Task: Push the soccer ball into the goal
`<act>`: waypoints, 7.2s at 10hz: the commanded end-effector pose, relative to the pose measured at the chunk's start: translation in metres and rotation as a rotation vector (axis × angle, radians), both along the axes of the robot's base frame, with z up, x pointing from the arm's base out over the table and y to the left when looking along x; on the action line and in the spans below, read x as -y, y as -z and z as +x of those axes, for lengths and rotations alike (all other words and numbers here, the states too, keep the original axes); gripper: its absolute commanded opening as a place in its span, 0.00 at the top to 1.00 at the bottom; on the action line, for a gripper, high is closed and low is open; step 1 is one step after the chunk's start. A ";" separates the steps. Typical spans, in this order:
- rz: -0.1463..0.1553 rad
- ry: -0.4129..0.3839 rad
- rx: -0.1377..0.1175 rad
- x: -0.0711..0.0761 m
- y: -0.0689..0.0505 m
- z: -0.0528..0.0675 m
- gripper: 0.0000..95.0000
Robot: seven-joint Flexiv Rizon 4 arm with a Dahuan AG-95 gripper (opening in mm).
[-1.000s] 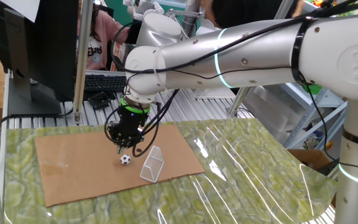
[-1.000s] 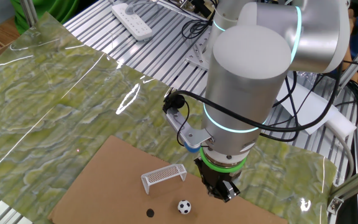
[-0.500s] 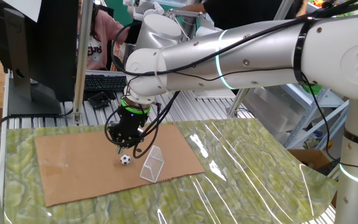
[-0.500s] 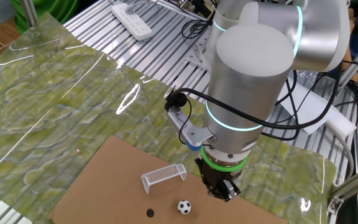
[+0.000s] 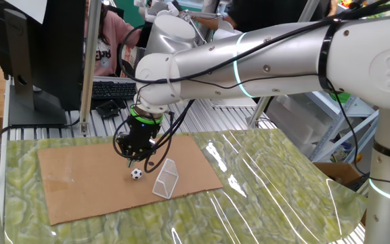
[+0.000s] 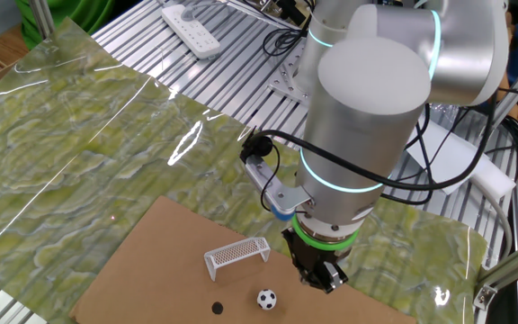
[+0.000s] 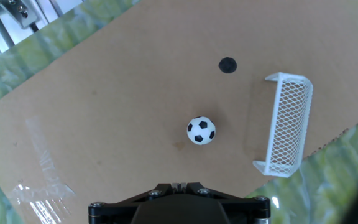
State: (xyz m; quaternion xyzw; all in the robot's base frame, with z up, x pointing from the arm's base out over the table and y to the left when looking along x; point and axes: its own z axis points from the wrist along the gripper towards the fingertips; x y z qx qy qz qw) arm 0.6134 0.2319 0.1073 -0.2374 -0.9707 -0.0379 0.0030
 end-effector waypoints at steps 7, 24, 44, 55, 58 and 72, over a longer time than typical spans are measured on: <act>-0.025 -0.047 0.041 -0.014 0.035 0.021 1.00; -0.068 -0.131 0.078 -0.004 0.056 0.033 1.00; -0.114 -0.388 0.075 0.004 0.068 0.039 1.00; -0.117 -0.447 0.102 0.026 0.074 0.044 1.00; -0.119 -0.439 0.107 0.026 0.074 0.044 1.00; -0.117 -0.427 0.107 0.027 0.073 0.044 1.00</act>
